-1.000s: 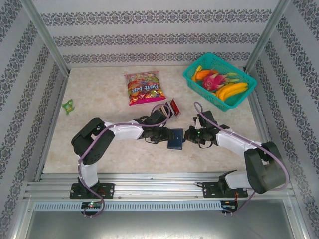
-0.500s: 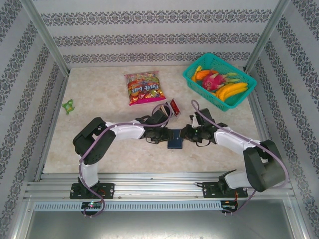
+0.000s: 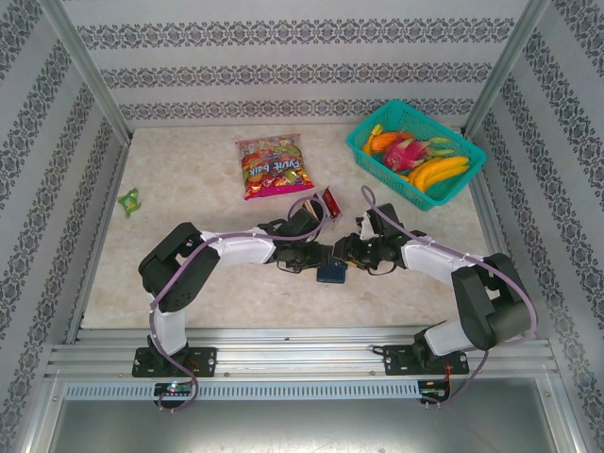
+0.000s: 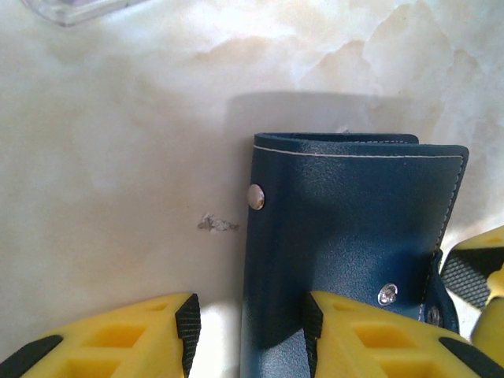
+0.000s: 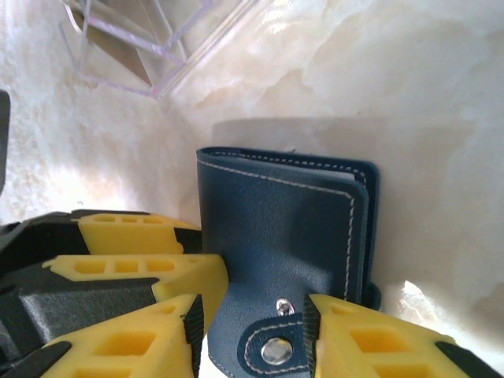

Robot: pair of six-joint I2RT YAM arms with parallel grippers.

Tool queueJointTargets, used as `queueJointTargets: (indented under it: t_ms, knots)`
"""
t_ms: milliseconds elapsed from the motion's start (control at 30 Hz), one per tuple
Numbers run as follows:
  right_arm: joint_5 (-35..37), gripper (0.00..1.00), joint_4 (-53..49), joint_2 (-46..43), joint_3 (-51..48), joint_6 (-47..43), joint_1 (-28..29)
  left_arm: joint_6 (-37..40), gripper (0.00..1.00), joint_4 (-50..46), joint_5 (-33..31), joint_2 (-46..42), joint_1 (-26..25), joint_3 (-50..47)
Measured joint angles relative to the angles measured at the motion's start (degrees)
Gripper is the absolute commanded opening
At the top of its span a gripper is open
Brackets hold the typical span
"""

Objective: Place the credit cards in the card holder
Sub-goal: Close the button on the card holder.

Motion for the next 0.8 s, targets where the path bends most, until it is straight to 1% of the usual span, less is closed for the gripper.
queueJointTargets:
  t_ms: [267,367,533,633,700,800]
  knots:
    - [-0.57,0.25,1.81,1.66,-0.59,1.75,-0.37,-0.04,0.44,0.00,0.02,0.00,0.00,0.02]
    - [-0.59,0.22,2.51,3.04,-0.81,2.29,-0.37,-0.04,0.47,0.00,0.07,0.00,-0.04,0.02]
    - [-0.55,0.20,3.37,3.30,-1.07,2.51,-0.37,0.24,0.49,0.04,0.63,0.00,-0.07,0.22]
    - [-0.33,0.14,3.32,3.37,-1.07,2.62,-0.37,0.68,0.49,0.04,0.83,0.00,-0.07,0.22]
    - [-0.31,0.11,3.32,3.65,-1.09,2.60,-0.37,0.92,0.47,0.02,0.87,0.00,-0.07,0.24]
    - [-0.39,0.05,3.69,4.28,-1.18,2.54,-0.35,1.36,0.41,-0.28,0.83,0.13,-0.04,0.28]
